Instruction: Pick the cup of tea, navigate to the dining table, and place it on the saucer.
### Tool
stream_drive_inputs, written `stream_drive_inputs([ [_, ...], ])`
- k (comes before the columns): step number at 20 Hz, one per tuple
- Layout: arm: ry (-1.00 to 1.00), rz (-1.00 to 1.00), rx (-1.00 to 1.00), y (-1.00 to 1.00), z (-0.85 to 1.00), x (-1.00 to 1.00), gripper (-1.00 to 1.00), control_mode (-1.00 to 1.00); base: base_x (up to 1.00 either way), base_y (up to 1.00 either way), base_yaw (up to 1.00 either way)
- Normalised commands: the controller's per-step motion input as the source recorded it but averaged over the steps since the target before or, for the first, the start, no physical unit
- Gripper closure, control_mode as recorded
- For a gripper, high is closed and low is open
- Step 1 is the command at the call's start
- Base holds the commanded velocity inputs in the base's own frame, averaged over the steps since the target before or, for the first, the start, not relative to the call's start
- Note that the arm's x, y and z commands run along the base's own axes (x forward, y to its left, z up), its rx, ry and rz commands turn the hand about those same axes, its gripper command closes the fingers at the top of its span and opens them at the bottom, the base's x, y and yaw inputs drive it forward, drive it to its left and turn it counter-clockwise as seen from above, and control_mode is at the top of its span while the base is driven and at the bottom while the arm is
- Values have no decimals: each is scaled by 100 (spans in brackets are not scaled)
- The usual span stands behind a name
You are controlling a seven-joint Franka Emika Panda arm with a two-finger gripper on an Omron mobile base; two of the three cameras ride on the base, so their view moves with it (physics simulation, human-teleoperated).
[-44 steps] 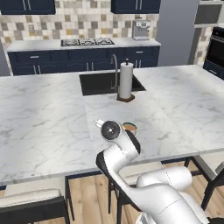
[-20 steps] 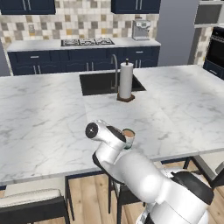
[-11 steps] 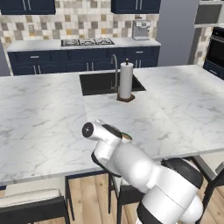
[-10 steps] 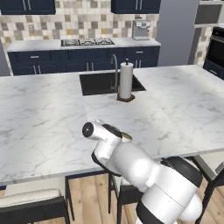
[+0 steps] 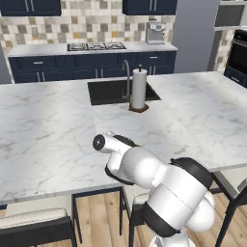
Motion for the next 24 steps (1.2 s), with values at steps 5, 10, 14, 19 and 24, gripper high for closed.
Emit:
stream_drive_inputs([
  [5,-11,0,-6,0,-17,25,100,-100,0,0,0],
  [10,-17,0,-9,0,-14,21,100,-100,0,0,0],
  [14,-8,0,-6,0,-20,17,100,-100,0,0,0],
  [19,-1,0,-4,0,-32,4,100,-100,0,0,0],
  [24,0,0,0,0,-31,0,100,-100,0,0,0],
])
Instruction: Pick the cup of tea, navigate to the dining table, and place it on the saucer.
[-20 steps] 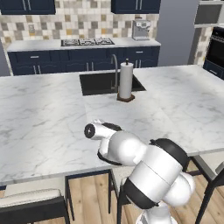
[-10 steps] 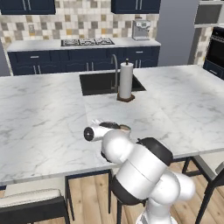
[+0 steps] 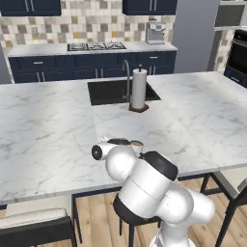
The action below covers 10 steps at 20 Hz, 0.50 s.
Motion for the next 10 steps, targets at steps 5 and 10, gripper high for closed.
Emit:
stream_drive_inputs([
  [5,-4,0,0,0,-32,0,100,-100,0,0,0],
  [10,-5,0,0,0,-29,1,100,-100,0,0,0],
])
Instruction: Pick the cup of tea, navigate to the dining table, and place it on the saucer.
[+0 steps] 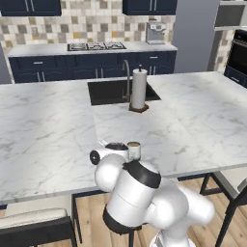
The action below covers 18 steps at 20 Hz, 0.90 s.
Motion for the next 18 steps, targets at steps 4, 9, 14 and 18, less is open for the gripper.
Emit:
stream_drive_inputs([
  [4,-6,0,0,2,-27,0,-100,-100,0,0,0],
  [9,-7,0,0,0,-15,0,-100,-100,0,0,0],
  [14,-9,0,0,0,-12,-5,-100,-100,0,0,0],
  [18,-10,0,0,0,-11,-7,-100,-100,0,0,0],
])
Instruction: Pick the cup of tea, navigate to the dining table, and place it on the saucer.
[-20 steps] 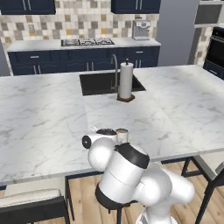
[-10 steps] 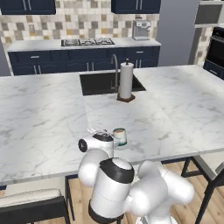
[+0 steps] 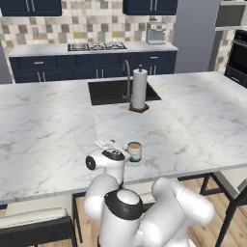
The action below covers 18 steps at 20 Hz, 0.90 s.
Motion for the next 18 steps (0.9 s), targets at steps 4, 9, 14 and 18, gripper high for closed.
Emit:
stream_drive_inputs([
  [4,-4,0,0,11,-15,-9,-100,-100,0,0,0],
  [9,0,0,0,34,-16,-9,-100,-100,0,0,0],
  [14,0,-1,1,45,-18,-9,-100,-100,0,0,0],
  [18,0,0,2,41,-20,-12,-100,-100,0,0,0],
])
